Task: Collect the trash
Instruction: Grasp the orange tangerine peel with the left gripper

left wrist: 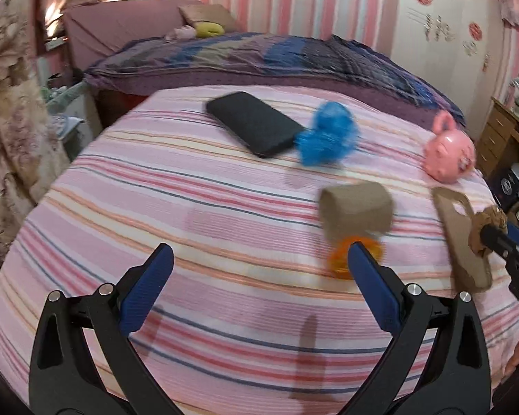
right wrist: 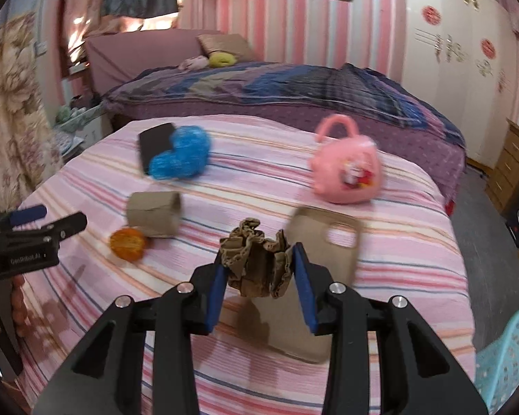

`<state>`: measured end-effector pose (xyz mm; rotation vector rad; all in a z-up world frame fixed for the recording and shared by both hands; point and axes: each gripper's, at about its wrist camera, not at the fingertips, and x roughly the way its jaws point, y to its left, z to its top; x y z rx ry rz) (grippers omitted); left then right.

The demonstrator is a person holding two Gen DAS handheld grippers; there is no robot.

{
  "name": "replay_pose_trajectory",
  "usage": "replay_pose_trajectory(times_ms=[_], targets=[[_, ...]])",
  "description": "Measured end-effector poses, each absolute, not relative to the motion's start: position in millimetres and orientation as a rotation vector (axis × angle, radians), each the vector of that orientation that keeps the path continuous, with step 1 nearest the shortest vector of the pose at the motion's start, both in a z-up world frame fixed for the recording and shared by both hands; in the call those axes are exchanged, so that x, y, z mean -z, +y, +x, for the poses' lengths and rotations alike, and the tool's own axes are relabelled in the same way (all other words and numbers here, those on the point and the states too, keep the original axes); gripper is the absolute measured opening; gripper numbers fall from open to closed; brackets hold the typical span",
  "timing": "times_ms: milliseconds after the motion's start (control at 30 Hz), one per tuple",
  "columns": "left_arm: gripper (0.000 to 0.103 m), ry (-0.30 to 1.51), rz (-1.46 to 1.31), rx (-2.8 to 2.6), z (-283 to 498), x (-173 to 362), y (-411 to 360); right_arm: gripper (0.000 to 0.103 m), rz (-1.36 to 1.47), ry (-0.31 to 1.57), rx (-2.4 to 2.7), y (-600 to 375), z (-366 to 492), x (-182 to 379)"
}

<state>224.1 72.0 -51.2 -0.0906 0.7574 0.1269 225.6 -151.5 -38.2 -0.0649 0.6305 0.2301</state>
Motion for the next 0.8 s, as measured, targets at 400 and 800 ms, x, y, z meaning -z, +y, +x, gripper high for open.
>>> replay_pose_trajectory(times_ms=[400,800], targets=[[0.083,0.869,-0.069,-0.078,249.0,72.1,25.4,0.037,-0.056,0.63,-0.158,-206.0,228.4,37.7],[0.035,0.859,-0.063,-0.056,248.0,72.4,19.4,0.037,-0.068,0.617,-0.138,-221.2,226.4,34.7]])
